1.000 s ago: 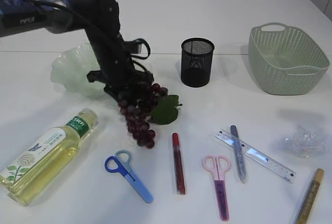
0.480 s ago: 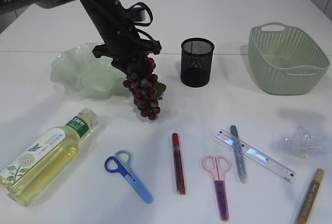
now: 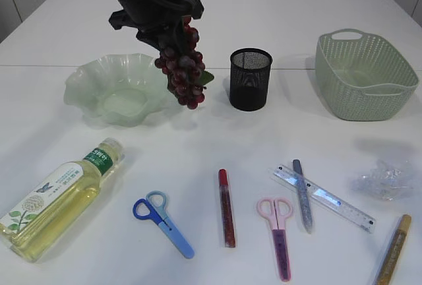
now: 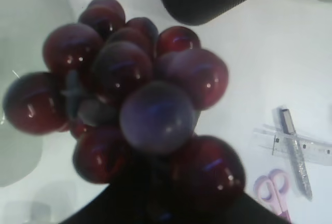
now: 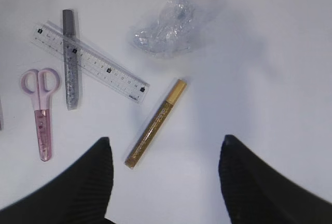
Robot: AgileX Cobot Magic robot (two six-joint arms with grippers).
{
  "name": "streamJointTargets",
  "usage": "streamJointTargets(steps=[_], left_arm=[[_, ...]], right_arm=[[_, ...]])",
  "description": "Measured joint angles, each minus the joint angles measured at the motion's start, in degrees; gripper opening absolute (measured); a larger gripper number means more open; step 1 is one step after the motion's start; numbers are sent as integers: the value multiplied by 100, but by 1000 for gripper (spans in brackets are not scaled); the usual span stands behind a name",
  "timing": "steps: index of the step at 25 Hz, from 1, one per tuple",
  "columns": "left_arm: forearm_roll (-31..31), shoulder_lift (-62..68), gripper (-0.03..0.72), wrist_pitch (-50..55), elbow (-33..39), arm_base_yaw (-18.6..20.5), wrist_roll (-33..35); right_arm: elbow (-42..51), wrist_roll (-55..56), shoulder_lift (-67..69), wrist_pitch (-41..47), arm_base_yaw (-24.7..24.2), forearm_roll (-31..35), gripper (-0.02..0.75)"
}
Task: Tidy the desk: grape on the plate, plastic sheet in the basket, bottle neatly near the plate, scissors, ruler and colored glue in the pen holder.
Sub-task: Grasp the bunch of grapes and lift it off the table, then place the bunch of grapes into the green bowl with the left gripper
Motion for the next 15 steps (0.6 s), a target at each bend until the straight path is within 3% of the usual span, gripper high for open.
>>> streamJointTargets(steps=[7,15], left_arm=[[316,-72,123,46,-410,104,0],[680,-72,123,64,-422,919,0]], right_arm=[[0,0,0,0,0,0,503],[0,0,0,-84,0,-2,503]])
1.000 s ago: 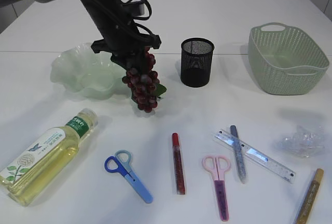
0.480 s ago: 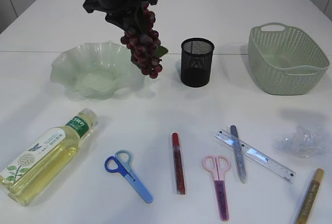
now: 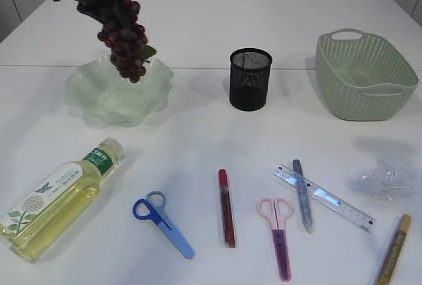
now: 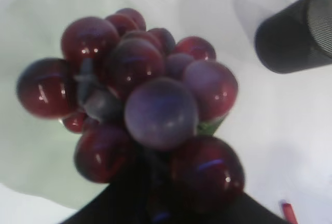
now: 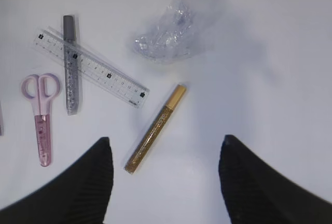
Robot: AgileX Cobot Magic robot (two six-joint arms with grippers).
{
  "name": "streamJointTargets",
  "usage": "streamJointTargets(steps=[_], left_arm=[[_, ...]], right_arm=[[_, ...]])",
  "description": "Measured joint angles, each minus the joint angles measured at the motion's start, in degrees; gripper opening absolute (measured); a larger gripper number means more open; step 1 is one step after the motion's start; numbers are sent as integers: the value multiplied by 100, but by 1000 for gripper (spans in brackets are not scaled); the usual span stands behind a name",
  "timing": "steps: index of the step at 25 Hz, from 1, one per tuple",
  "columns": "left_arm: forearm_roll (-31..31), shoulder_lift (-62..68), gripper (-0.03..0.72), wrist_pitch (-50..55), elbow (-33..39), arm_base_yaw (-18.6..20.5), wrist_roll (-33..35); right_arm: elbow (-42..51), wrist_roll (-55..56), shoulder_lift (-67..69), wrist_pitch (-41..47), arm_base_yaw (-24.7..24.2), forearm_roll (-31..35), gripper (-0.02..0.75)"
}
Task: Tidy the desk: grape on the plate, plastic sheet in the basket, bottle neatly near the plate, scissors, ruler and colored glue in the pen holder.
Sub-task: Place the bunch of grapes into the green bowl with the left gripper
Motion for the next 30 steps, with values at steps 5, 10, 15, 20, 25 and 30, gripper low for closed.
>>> streamJointTargets(steps=[5,10,15,20,25,30], left_arm=[[105,12,123,-247,0,389,0],[105,271,123,-555,-4,411,0],[118,681,123,-739,-4,411,0],[143,1010,123,-837,-4,411,0],[143,1221,140,-860,-4,411,0],[143,1291,266,-894,-4,460,0]], right_arm=[[0,0,0,-24,0,-10,503],[0,0,0,-26,0,-10,503],[0,0,0,-36,0,-10,503],[0,0,0,-46,0,-10,503],[0,0,0,-46,0,-10,503],[0,0,0,-46,0,-10,503]])
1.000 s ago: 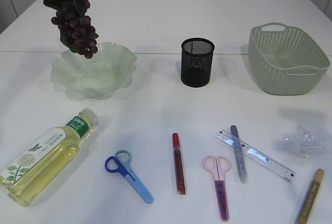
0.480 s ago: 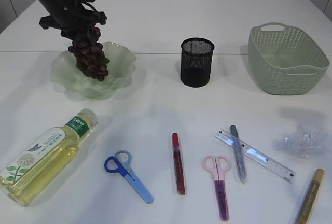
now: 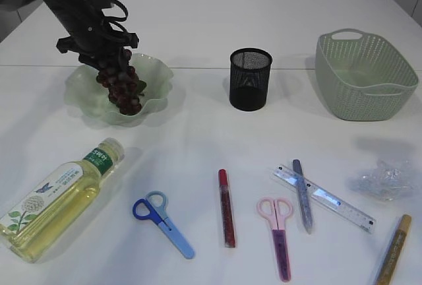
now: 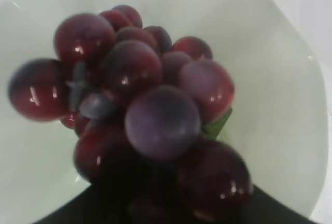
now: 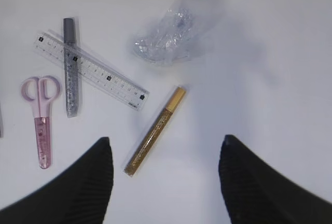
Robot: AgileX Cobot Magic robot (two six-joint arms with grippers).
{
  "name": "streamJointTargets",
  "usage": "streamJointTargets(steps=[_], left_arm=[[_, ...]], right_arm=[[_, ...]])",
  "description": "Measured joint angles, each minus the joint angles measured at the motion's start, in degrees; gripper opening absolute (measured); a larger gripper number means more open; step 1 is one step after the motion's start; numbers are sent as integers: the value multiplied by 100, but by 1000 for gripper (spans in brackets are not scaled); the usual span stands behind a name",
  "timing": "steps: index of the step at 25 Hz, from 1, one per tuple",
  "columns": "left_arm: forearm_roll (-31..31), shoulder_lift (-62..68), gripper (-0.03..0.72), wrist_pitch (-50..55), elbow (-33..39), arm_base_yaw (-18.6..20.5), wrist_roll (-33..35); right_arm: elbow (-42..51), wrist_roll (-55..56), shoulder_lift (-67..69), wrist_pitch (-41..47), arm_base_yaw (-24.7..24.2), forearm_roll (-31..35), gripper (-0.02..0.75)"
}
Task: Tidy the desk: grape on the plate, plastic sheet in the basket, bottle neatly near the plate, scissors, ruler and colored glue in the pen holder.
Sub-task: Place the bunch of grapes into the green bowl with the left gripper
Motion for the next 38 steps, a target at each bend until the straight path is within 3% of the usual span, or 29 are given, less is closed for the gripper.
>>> streamJointTargets(steps=[8,10,19,25,38], left_arm=[[-137,-6,545,-32,0,228,0],[-171,-6,582,-32,0,253,0],[-398,-6,605,157,0,253,0],[-333,-6,670,233,0,253,0],[-16,-41,657,632,-268,253,-8]], right_arm=[[0,0,0,0,0,-10,503],[0,0,0,-7,0,-10,503],[0,11,26,-7,0,-10,503],[0,156,292,-12,0,-10,503],[-58,177,750,-222,0,-10,503]])
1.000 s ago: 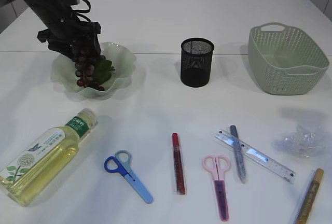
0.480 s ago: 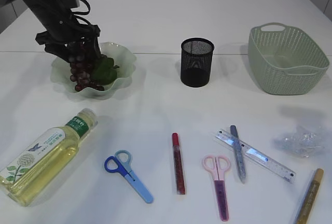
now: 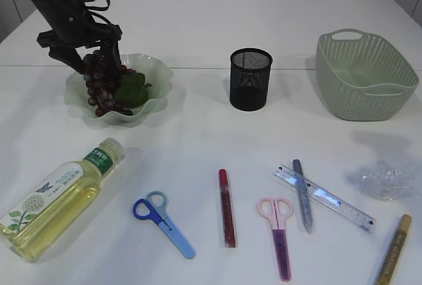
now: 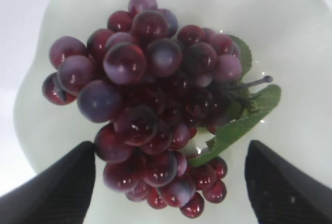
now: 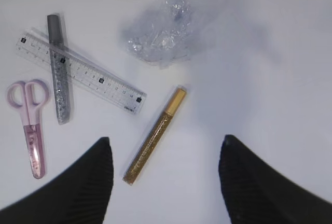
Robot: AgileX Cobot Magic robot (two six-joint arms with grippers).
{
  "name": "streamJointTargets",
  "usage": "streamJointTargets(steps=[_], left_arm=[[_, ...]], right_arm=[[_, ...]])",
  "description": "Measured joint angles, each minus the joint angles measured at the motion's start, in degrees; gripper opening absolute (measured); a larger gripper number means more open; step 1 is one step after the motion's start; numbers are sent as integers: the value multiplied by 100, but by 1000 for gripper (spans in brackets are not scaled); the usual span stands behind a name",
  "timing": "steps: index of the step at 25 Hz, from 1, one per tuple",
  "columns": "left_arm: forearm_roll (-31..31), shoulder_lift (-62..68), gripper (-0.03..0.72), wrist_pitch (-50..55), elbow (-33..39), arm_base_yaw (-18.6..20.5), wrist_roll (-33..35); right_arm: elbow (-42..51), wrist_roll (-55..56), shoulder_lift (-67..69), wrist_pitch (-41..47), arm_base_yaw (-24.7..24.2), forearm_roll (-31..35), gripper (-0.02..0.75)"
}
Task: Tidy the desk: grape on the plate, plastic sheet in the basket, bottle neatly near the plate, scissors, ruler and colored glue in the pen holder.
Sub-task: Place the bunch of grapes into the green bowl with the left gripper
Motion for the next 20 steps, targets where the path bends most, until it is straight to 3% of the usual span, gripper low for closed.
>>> streamJointTargets(steps=[20], left_arm=[[0,-761,607,203,-36,-10,0]], right_arm=[[-71,23,840,-425,0,-43,503]])
